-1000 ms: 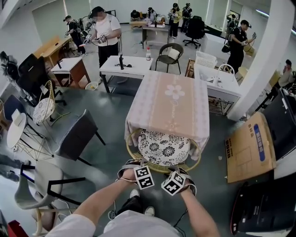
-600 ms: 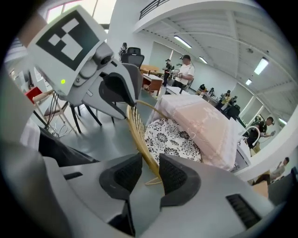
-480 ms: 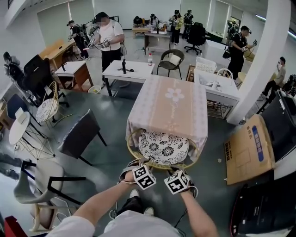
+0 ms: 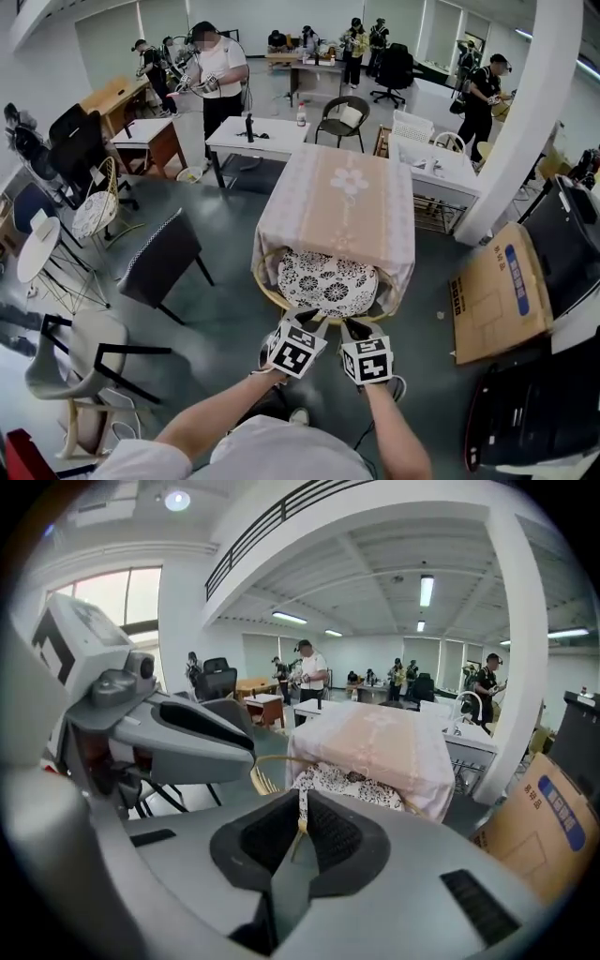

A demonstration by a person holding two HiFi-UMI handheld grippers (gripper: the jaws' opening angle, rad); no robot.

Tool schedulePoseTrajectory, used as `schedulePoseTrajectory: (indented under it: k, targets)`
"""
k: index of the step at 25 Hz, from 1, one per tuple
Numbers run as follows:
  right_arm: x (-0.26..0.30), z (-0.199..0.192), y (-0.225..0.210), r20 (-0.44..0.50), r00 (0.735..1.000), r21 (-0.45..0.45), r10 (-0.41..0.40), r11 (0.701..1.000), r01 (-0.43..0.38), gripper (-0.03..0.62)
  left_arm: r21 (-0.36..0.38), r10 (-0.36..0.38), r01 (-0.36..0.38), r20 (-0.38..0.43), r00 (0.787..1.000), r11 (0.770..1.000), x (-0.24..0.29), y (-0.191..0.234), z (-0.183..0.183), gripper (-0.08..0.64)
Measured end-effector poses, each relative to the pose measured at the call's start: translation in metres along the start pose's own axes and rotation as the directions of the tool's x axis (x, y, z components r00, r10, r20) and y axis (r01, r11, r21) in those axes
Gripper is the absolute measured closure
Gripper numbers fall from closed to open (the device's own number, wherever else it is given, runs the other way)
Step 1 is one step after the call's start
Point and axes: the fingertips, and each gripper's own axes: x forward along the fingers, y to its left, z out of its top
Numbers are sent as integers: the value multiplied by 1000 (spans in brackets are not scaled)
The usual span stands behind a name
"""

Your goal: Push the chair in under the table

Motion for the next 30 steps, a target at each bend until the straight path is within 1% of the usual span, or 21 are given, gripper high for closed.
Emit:
schedulePoseTrajectory:
  k: [2,4,8,11,16,21,30]
  targets:
    - [-9,15,5,56,998,29,5,1000,-7,569,-39,17,-16,40,999,999,-11,-3,11,480]
    - [-17,27,11,100,995,41,11,999,-15,575,-77,34,-28,70,997,997,-19,-5,17,513]
    - [-29,39,21,151,989,62,12,998,-22,589,-130,43,-28,113,993,991,-29,-6,24,551]
    - [-34,43,23,174,985,90,13,995,-29,589,-156,38,-17,132,991,988,-32,-6,25,554]
    - [-39,48,28,195,981,98,21,994,-41,589,-174,35,-11,134,990,985,-34,-12,25,554]
    - [-41,50,27,204,979,119,20,992,-45,589,-177,16,12,155,988,984,-32,-16,31,554]
    - [-44,46,24,209,978,147,14,988,-46,589,-175,19,7,145,989,984,-30,-21,30,554]
